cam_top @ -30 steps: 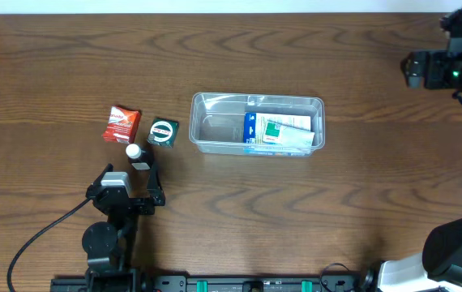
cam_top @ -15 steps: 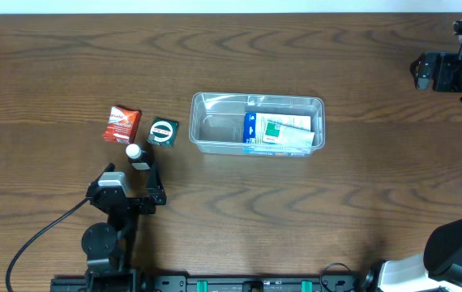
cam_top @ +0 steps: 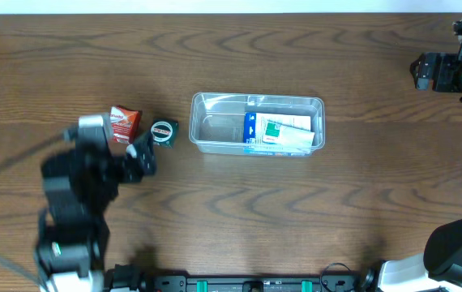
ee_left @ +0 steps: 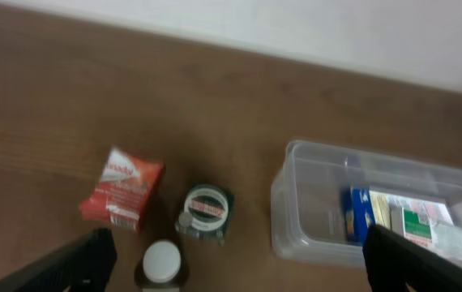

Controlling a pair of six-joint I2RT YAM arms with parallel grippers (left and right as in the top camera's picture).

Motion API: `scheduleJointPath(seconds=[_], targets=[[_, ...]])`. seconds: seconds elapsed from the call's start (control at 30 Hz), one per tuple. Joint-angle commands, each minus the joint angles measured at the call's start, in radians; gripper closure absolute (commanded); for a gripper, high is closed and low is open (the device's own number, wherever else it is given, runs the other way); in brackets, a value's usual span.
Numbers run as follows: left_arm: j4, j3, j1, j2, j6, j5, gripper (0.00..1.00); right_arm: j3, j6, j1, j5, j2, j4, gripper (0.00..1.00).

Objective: Pack container

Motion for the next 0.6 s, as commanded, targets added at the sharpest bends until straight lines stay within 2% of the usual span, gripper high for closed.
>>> scheduleJointPath(seconds=[0.0, 0.1, 0.2, 0.37, 0.5, 0.57], targets=[[-0.089, 0.188, 0.006, 0.166, 0.090, 0.016, 0.02, 0.009, 0.012, -0.005, -0.007, -0.002, 0.000, 0.01], [-0.223, 0.362, 0.006, 0.313, 0.179, 0.016, 0.02, 0.009, 0.012, -0.005, -0.007, -0.002, 0.000, 0.01], [-0.263, 0.450, 0.006, 0.395, 0.222, -0.008, 0.02, 0.009, 0.012, -0.005, -0.007, -0.002, 0.000, 0.01], [-0.237, 0.463, 0.031, 0.442, 0.229, -0.216, 0.02, 0.009, 0.012, -0.005, -0.007, -0.002, 0.000, 0.01], [-0.240, 0.463, 0.104, 0.489, 0.254, -0.205, 0.02, 0.009, 0.012, -0.005, -0.007, -0.002, 0.000, 0.01], [-0.239, 0.463, 0.145, 0.526, 0.251, -0.150, 0.02, 0.009, 0.012, -0.005, -0.007, -0.002, 0.000, 0.01]])
